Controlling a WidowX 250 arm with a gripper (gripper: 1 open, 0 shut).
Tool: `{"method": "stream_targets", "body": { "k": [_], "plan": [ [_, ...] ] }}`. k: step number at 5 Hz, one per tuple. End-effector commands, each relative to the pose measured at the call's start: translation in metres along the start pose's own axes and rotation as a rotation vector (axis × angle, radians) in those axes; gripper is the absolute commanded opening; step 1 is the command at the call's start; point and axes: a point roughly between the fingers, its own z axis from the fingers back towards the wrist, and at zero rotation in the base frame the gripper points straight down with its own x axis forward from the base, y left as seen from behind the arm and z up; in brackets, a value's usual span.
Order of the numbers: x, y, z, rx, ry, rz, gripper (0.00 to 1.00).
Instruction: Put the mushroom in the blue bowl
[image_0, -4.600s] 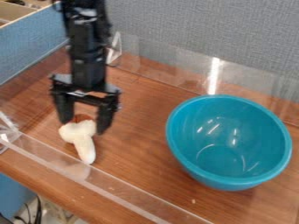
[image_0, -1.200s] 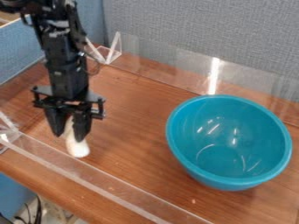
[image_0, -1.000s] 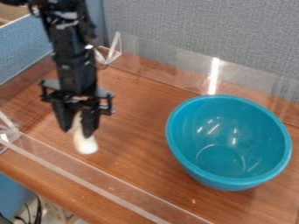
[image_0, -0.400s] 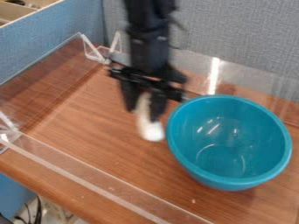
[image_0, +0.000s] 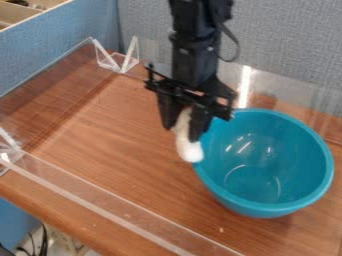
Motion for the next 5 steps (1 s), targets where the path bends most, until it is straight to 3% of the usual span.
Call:
{"method": "stream_targets", "body": {
  "k": [1, 2, 3, 5],
  "plan": [
    [0.016, -0.018, 0.011, -0.003, -0.053, -0.039, 0.0],
    [0.019, -0.039, 0.011, -0.006, -0.052, -0.084, 0.0],
    [0.023, -0.045, 0.005, -0.008, -0.045, -0.1, 0.0],
    [0.024, -0.049, 0.01, -0.003, -0.06, -0.112, 0.0]
  ]
}}
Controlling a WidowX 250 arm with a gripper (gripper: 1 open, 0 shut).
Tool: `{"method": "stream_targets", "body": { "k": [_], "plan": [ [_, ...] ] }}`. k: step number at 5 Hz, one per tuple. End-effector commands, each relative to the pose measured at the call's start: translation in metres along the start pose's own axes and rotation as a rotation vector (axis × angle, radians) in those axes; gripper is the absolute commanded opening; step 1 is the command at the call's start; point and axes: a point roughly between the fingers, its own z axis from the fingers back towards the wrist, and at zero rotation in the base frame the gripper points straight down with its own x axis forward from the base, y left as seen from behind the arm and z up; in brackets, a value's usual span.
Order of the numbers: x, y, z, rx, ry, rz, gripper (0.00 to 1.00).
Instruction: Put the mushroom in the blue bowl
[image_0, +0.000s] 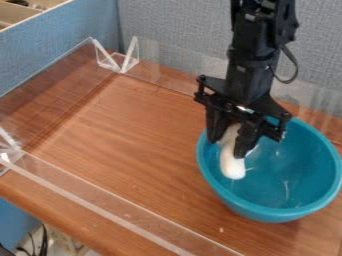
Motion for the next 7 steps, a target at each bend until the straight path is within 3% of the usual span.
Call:
{"method": "stream_targets", "body": {
  "k": [1, 7],
  "plan": [
    [0.0089, -0.004, 0.0203, 0.0, -0.076, -0.016, 0.0],
    [0.0111, -0.0068, 0.0296, 0.009, -0.119, -0.034, 0.0]
  ]
}}
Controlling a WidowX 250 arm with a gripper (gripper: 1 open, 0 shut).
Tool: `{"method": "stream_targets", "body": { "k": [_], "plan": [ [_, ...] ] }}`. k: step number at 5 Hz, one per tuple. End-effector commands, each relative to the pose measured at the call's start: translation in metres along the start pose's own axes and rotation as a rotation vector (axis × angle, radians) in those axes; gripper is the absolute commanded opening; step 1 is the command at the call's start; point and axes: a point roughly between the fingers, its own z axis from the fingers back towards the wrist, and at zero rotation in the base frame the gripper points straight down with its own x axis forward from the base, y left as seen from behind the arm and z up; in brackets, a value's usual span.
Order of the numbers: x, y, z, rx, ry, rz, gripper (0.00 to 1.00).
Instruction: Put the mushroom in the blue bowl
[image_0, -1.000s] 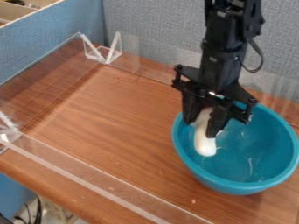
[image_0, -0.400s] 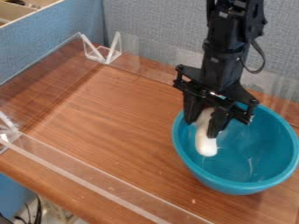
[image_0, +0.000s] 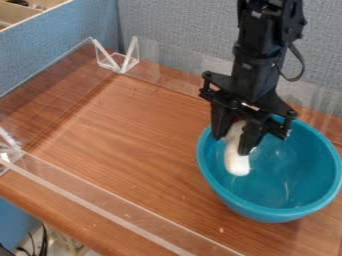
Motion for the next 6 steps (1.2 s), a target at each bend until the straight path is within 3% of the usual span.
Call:
{"method": "stream_targets", "body": {
  "k": [1, 2, 3, 6],
  "plan": [
    [0.007, -0.004, 0.027, -0.003, -0.101, -0.016, 0.0],
    [0.009, -0.006, 0.031, -0.004, -0.118, -0.014, 1.0],
    [0.011, -0.006, 0.043, 0.008, -0.146, -0.012, 1.0],
    [0.013, -0.02, 0.034, 0.002, -0.155, -0.028, 1.0]
  ]
}}
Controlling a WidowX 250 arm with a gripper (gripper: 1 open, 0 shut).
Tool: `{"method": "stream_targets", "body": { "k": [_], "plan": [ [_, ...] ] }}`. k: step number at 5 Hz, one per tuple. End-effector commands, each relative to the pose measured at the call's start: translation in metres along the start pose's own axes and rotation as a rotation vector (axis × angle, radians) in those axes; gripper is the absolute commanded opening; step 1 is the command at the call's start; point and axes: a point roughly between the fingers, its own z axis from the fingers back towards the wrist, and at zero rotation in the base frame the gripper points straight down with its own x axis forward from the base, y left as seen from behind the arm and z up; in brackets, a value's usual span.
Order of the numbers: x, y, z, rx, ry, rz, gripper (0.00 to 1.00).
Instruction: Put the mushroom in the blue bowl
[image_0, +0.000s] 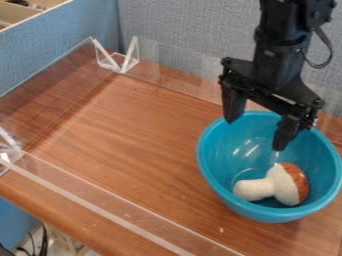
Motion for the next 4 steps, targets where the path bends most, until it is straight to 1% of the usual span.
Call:
{"method": "stream_targets", "body": {
  "k": [1, 4],
  "plan": [
    [0.0044, -0.0045, 0.0131, -0.007, -0.057, -0.009, 1.0],
    [0.0026, -0.01, 0.0066, -0.006, -0.056, -0.012, 1.0]
  ]
}}
